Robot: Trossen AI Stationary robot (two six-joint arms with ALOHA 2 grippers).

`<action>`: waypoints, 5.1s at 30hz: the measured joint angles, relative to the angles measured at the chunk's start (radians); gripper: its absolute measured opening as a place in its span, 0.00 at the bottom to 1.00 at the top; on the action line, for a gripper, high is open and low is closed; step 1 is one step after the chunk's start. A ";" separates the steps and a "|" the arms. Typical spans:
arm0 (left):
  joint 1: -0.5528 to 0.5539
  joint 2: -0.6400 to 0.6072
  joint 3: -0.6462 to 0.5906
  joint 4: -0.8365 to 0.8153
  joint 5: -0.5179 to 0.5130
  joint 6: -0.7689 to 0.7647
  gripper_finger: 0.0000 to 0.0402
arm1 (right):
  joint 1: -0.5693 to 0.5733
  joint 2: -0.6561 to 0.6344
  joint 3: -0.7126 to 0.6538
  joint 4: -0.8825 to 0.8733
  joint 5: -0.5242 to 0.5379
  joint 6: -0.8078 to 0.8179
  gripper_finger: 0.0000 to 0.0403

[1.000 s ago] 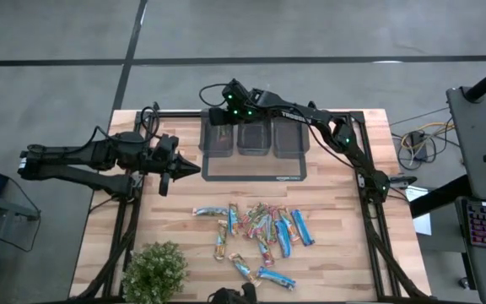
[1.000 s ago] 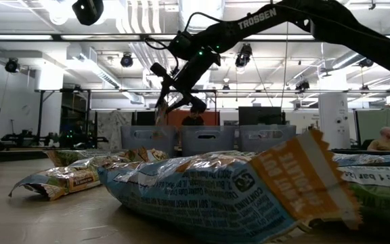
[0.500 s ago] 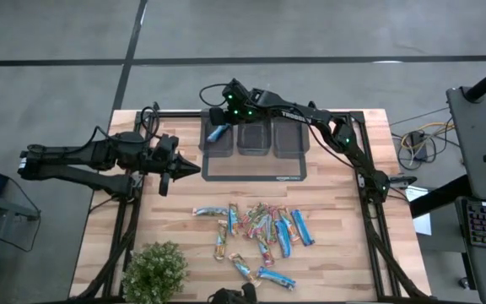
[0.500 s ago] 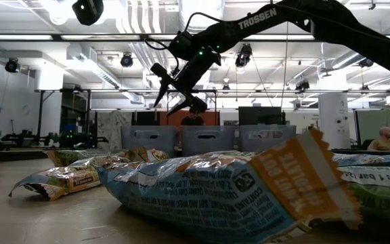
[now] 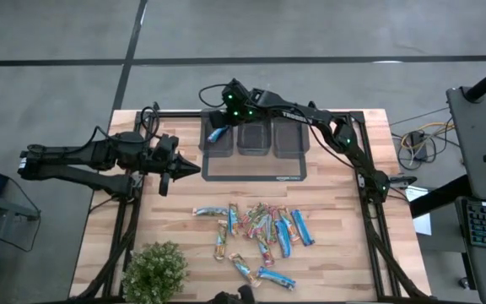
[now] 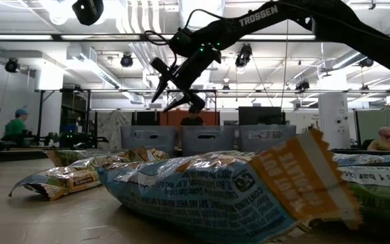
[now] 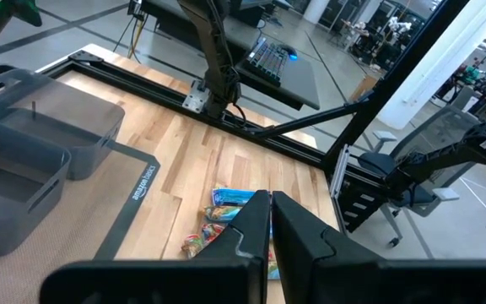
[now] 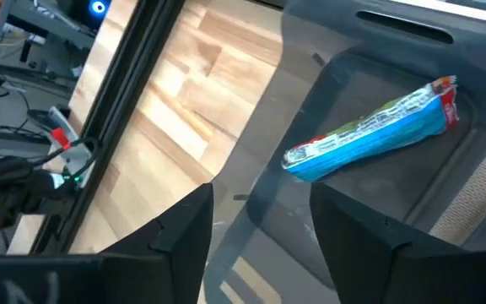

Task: Pick and place Granola Bars by type
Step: Put the yellow granola bar into the right black bin

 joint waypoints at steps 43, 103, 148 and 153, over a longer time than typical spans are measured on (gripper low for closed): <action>0.000 0.000 0.000 0.001 0.000 -0.002 0.00 | 0.025 -0.156 0.002 -0.062 0.000 -0.201 0.02; 0.000 0.000 0.000 0.001 0.000 0.004 0.00 | 0.427 -1.358 -1.114 0.327 0.001 -0.414 0.02; 0.001 0.289 0.252 0.050 -0.005 0.057 0.33 | 0.482 -1.600 -1.325 0.399 0.001 -0.374 0.02; 0.000 0.322 0.293 0.011 0.006 0.064 0.40 | 0.482 -1.607 -1.325 0.398 0.001 -0.369 0.02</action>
